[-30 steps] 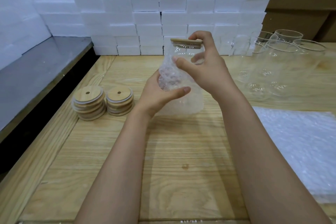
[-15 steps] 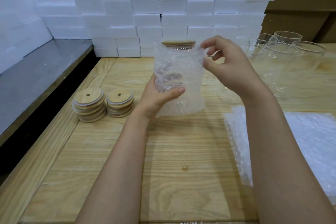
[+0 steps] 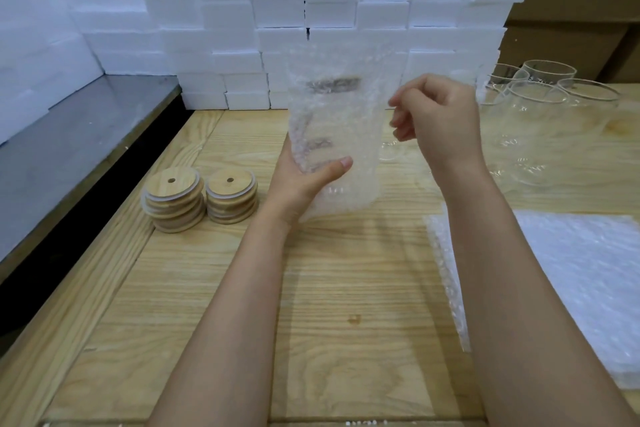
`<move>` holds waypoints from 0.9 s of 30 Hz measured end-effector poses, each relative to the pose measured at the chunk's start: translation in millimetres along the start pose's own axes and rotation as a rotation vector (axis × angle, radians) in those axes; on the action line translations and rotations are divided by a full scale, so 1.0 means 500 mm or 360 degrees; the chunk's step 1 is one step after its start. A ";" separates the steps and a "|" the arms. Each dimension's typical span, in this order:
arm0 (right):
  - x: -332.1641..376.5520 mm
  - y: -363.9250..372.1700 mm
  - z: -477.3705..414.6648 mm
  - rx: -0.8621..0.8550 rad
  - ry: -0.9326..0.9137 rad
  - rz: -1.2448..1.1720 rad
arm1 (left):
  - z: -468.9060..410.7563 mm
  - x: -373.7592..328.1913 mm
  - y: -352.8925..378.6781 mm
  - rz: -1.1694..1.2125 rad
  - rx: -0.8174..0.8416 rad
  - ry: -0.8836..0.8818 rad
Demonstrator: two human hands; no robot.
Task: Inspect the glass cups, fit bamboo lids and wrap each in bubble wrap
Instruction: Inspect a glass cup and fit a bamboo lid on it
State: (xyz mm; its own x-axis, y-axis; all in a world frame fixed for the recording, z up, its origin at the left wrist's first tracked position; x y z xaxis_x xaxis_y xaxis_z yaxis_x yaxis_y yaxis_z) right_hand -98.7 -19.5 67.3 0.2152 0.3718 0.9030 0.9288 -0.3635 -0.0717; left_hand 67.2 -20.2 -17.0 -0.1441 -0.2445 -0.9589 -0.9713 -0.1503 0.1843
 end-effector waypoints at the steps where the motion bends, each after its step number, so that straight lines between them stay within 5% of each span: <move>1: 0.000 0.010 0.003 0.0106 0.0027 0.0105 | -0.002 -0.001 0.001 -0.0013 -0.0063 0.0041; 6: -0.004 0.061 0.027 0.0478 0.0066 0.0454 | -0.011 -0.001 -0.006 -0.0070 -0.0413 0.0226; 10: -0.018 0.099 0.050 0.0654 0.0051 0.0337 | -0.008 -0.010 0.006 -0.0383 -0.0461 0.0354; 15: -0.067 0.102 0.048 0.0259 0.0205 0.0006 | 0.008 0.003 0.019 -0.0488 -0.0247 0.0514; 20: -0.105 0.073 0.024 0.0078 0.0350 -0.0106 | 0.022 -0.004 0.010 -0.0350 -0.0348 0.0547; 24: -0.103 0.060 0.014 0.0373 0.0385 -0.0261 | 0.019 -0.015 -0.006 -0.0342 -0.0408 0.0524; 27: -0.092 0.056 0.019 0.0695 0.0377 -0.0368 | 0.013 -0.008 -0.014 -0.0311 -0.0054 0.0209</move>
State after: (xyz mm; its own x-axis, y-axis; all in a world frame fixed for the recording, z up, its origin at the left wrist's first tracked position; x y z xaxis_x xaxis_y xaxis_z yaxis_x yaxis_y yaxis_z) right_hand -79.7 -38.5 19.9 -0.0365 0.1791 0.9832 0.9935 0.1122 0.0165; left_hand 73.2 -11.8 -15.7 0.0744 -0.3300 -0.9411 -0.9711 -0.2387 0.0069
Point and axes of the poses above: each hand's wrist, its own z-axis away from the middle knuckle, its own y-axis out of the palm, x = y × z, the point moved 3 cm from there along -z, towards the middle knuckle, and after that the axes turned 9 degrees about -x, right-handed, at the moved point
